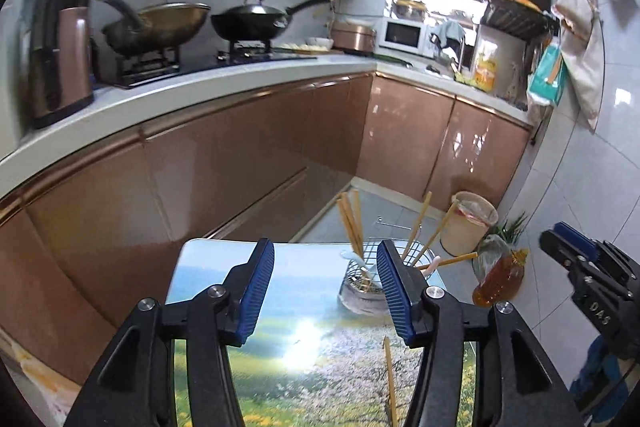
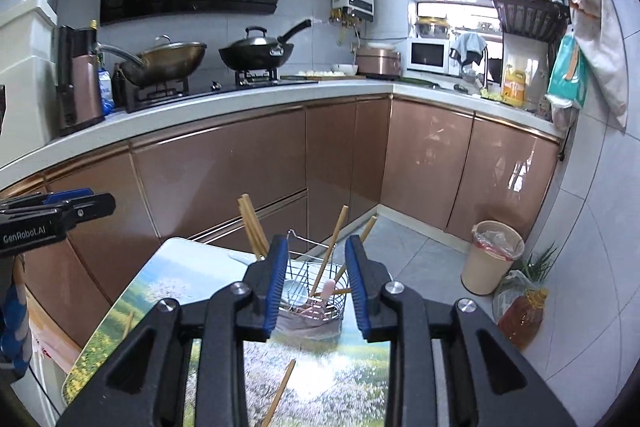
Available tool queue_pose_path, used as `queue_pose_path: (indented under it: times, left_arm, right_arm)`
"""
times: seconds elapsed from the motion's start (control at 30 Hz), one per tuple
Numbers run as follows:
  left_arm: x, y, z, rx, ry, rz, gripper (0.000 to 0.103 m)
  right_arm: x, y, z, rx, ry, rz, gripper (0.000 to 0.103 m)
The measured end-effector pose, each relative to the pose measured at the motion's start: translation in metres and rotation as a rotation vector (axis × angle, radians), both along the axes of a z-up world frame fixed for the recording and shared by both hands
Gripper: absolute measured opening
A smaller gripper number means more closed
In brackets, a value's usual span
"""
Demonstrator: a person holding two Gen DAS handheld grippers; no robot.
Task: Organize utensils
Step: 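Withdraw both open tools from the holder back over the remaining chopsticks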
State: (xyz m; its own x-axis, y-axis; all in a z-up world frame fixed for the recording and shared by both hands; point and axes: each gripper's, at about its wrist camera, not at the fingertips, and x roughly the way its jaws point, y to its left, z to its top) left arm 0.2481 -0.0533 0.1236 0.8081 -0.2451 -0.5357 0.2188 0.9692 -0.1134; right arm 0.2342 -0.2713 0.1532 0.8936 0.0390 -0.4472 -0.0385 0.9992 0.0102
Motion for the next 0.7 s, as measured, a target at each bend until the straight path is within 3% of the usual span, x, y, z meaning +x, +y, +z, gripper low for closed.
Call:
queue_pose_path:
  times: [0.3, 0.7]
  left_arm:
    - [-0.052, 0.047, -0.004, 0.008, -0.006, 0.05, 0.058]
    - [-0.094, 0.097, -0.025, 0.022, 0.025, 0.101, 0.058]
  right_arm:
    - [-0.055, 0.017, 0.015, -0.003, -0.021, 0.019, 0.028]
    - [-0.092, 0.025, -0.003, 0.041, 0.016, 0.023, 0.028]
